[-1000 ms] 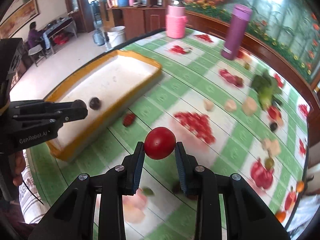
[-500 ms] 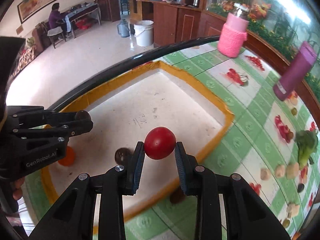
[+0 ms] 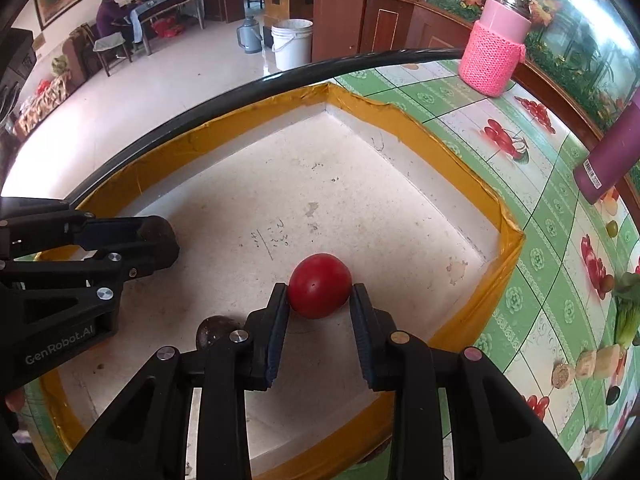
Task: Organize fruits
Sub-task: 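Open the left tool to drop the plum while the right tool releases the tomato, then move both tools back over the table toward the remaining fruits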
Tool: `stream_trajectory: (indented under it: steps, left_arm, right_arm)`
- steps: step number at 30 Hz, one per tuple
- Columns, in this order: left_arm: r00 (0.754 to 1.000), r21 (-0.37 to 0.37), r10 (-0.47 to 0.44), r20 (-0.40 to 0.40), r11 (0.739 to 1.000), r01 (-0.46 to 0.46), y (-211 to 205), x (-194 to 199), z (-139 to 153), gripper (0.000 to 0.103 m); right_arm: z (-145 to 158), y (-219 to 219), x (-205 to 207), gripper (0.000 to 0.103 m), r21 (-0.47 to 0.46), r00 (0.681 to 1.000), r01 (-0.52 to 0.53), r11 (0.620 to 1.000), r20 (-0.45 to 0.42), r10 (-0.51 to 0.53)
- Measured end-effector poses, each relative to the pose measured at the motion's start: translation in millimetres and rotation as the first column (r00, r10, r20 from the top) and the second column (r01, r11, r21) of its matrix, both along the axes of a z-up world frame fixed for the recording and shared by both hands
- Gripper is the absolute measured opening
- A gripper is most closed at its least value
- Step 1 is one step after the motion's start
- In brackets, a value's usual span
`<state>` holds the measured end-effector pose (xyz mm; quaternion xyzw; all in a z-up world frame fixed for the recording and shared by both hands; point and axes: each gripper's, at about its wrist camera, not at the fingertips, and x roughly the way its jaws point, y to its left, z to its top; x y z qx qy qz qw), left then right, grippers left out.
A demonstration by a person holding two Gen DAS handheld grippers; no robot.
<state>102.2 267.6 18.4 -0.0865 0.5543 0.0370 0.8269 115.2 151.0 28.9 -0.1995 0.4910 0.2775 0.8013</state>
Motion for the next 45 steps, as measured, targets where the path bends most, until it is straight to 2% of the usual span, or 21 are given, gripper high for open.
stream_trajectory:
  steps: [2, 7, 11, 14, 18, 20, 25, 30, 38, 42, 45]
  left_arm:
    - [1.000, 0.009, -0.005, 0.003, 1.000, 0.005, -1, -1, 1, 0.027]
    - [1.000, 0.029, -0.003, -0.004, 1.000, 0.003, -2, -8, 2, 0.031]
    - [0.999, 0.081, 0.019, 0.028, 0.997, -0.021, -1, -22, 10, 0.054]
    - [0.997, 0.108, 0.031, 0.066, 0.993, -0.038, 0, -35, 21, 0.064]
    - [0.994, 0.102, 0.042, 0.097, 0.993, -0.052, 0, -52, 34, 0.071]
    - [0.992, 0.108, 0.049, 0.116, 0.992, -0.061, -1, -59, 40, 0.076]
    - [0.989, 0.099, 0.041, 0.140, 0.994, -0.055, -13, -72, 51, 0.079]
    - [0.990, 0.093, -0.002, 0.144, 0.996, -0.012, -42, -77, 58, 0.079]
    - [0.983, 0.081, -0.129, 0.131, 0.990, 0.119, -111, -77, 62, 0.080]
    - [0.975, 0.081, -0.198, 0.103, 0.978, 0.190, -150, -75, 61, 0.080]
    - [0.962, 0.088, -0.258, 0.088, 0.964, 0.251, -183, -75, 61, 0.080]
  right_arm:
    - [0, 1, -3, 0.039, -0.016, 1.000, -0.002, 1.000, 0.005, 0.002]
    - [8, -4, -7, 0.039, -0.004, 1.000, 0.017, 1.000, 0.007, -0.017]
    - [18, -13, -11, 0.039, 0.011, 0.999, 0.045, 0.999, 0.010, -0.045]
    - [27, -22, -17, 0.039, 0.022, 0.998, 0.061, 0.998, 0.017, -0.061]
    - [42, -35, -28, 0.039, 0.040, 0.997, 0.080, 0.996, 0.016, -0.080]
    - [49, -41, -35, 0.044, 0.034, 0.995, 0.092, 0.995, 0.022, -0.093]
    - [69, -67, -59, 0.053, 0.046, 0.993, 0.105, 0.993, 0.052, -0.108]
    - [82, -100, -83, 0.055, 0.046, 0.986, 0.141, 0.989, 0.089, -0.144]
    - [75, -180, -128, 0.057, 0.001, 0.966, 0.245, 0.970, 0.087, -0.244]
    - [67, -240, -148, 0.057, -0.007, 0.936, 0.346, 0.938, 0.072, -0.344]
    - [61, -291, -159, 0.057, -0.015, 0.895, 0.442, 0.897, 0.064, -0.441]
